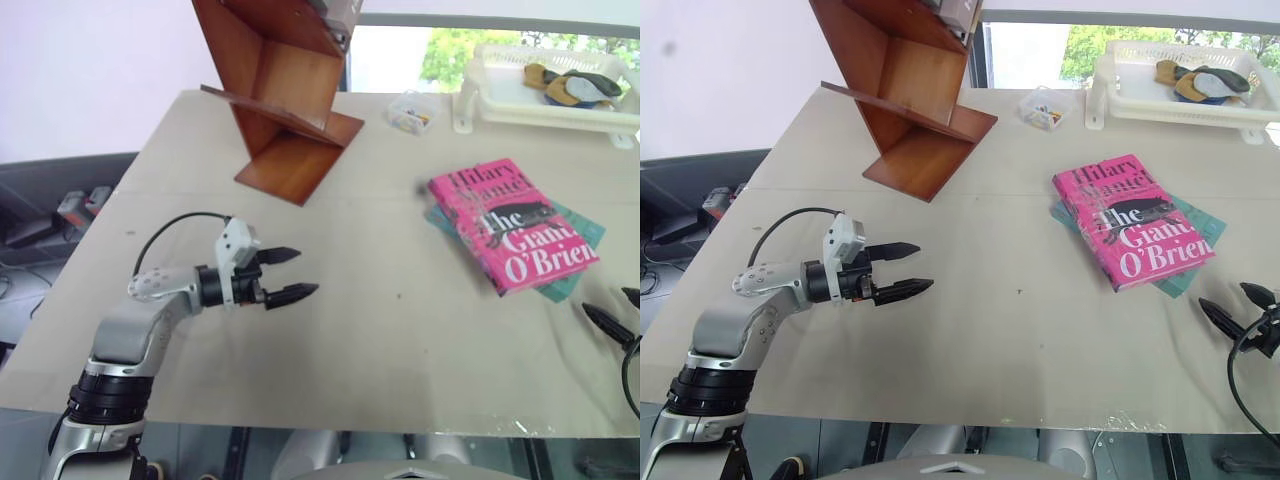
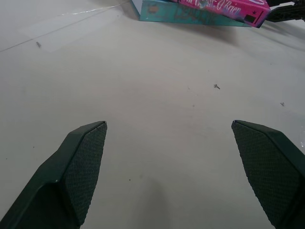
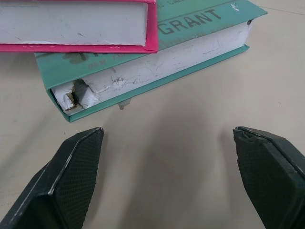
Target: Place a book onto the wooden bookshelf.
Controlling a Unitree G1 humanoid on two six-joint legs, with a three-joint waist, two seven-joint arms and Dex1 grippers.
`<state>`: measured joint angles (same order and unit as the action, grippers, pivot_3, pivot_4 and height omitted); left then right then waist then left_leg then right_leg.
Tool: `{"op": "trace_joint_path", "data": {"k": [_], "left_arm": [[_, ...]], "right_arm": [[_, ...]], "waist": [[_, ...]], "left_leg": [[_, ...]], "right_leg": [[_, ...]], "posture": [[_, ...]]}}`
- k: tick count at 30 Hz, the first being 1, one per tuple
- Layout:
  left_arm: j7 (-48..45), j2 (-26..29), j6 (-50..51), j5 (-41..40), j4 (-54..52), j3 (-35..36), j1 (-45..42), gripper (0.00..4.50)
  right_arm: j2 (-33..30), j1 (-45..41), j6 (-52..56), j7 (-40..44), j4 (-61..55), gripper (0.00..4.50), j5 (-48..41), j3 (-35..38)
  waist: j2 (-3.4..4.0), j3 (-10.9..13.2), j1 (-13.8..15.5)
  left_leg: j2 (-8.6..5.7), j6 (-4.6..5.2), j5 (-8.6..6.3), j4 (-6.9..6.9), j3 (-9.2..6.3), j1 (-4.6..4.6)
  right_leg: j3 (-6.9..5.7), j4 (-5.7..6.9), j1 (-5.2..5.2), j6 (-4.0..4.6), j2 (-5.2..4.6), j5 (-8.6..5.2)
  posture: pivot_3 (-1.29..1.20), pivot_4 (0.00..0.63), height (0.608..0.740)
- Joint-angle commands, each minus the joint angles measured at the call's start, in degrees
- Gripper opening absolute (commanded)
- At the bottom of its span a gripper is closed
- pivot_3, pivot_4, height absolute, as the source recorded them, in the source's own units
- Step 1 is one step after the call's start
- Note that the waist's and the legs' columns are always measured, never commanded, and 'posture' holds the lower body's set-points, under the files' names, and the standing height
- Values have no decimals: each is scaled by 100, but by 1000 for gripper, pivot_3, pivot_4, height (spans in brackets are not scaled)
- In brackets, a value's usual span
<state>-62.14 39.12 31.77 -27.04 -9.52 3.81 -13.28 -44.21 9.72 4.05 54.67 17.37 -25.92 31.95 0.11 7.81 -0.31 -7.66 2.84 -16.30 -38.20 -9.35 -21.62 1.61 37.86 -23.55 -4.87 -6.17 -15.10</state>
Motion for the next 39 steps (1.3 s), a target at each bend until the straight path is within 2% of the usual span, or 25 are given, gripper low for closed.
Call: {"op": "trace_joint_path", "data": {"k": [1,28,39], "left_arm": [[29,121,-14,-88,-203,106,-27,4500],[-5,240,-190,-57,-16,94,-218,4500],[-297,91,-994,-706,20,804,-494,4500]], "right_arm": [[26,-11,-120,-45,-93,4444,20,39],[229,17,-267,-251,-256,4444,90,22],[363,276,-189,60,-845,4444,85,-422]], "waist": [[0,0,0],[0,0,-4],[-1,0,-4]], "left_leg": [[0,0,0,0,0,0],[0,0,0,0,0,0],[0,0,0,0,-1,0]], "right_leg": [[0,0,0,0,0,0],[0,0,0,0,2,0],[-1,0,-1,0,-2,0]], "posture": [[0,150,740],[0,150,740],[0,150,740]]}}
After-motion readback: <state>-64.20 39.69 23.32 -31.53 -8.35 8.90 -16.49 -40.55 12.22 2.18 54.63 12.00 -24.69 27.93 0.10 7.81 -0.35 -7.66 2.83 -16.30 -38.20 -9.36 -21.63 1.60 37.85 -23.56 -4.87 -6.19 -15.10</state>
